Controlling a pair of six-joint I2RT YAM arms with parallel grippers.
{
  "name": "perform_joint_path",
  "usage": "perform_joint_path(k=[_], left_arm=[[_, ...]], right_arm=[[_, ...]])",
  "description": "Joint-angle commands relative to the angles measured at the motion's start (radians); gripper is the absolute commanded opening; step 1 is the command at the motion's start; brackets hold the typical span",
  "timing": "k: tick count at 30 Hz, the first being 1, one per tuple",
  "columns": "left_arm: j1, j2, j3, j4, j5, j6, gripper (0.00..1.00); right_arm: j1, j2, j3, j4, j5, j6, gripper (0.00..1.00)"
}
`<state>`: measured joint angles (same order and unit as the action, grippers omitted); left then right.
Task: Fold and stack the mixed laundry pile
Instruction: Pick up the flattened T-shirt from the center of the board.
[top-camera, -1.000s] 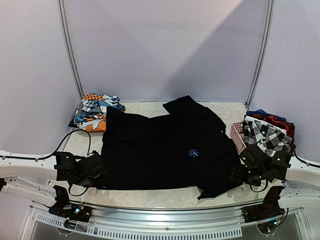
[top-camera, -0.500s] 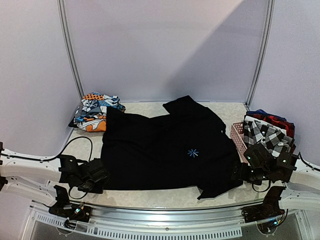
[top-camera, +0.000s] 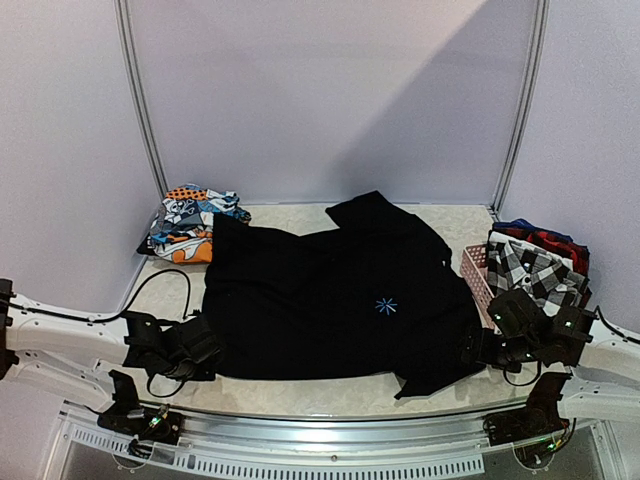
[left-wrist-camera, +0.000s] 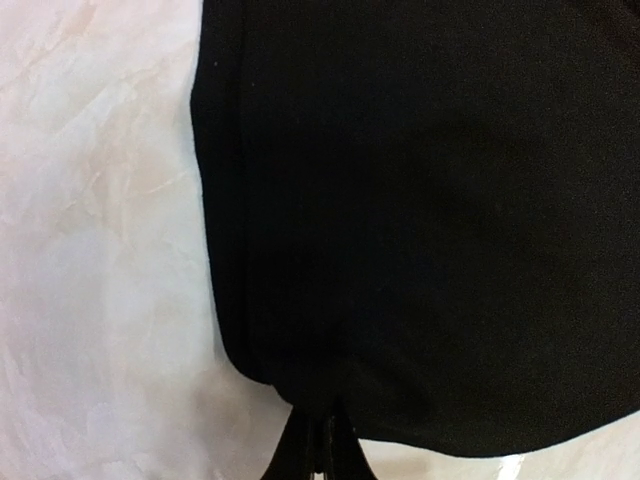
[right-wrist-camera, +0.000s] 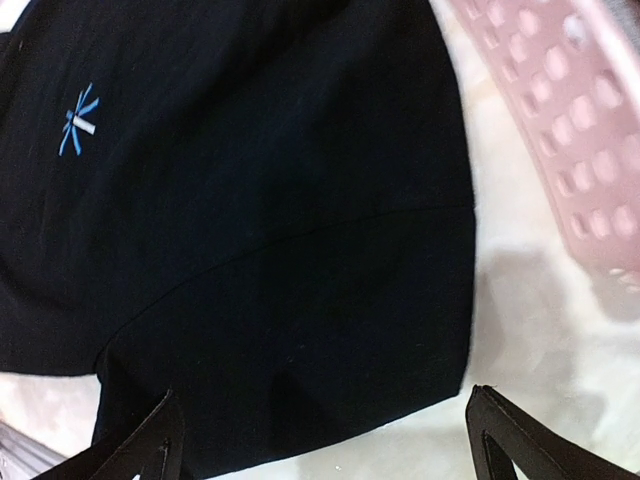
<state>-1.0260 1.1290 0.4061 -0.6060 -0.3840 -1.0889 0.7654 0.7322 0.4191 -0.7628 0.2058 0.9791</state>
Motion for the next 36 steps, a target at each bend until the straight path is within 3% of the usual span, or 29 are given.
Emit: perform_joint_path(k=[1,10,17,29,33,36], left_arm=[[0.035,-0.039,-0.023,-0.064,-0.039,0.016,0.0],[0.088,-0.232,-0.066,-0.131,-0.087,-0.021,0.0],[0.108,-0.319,-0.091,-0.145,-0.095,-0.026,0.0],[0.11,-0.335,-0.101,-0.141,-0.099,-0.026,0.0],[0.11,-0.345,-0.103,-0.127,-0.094,-0.012,0.0],[0.11,-0.333,-0.083,-0.114,-0.068,0.024,0.0]], right_arm=[[0.005,-0.003,-0.04,0.053,-0.091,-0.038,0.99],[0.005,0.004,-0.068,-0.01,-0.079,0.009,0.91],[0.005,0.053,-0.095,0.102,-0.1,0.029,0.78],[0.006,0.1,-0.093,0.14,-0.101,0.02,0.32],[0.005,0.085,-0.083,0.136,-0.135,0.007,0.04],[0.005,0.055,-0.06,0.092,-0.164,-0.014,0.0]])
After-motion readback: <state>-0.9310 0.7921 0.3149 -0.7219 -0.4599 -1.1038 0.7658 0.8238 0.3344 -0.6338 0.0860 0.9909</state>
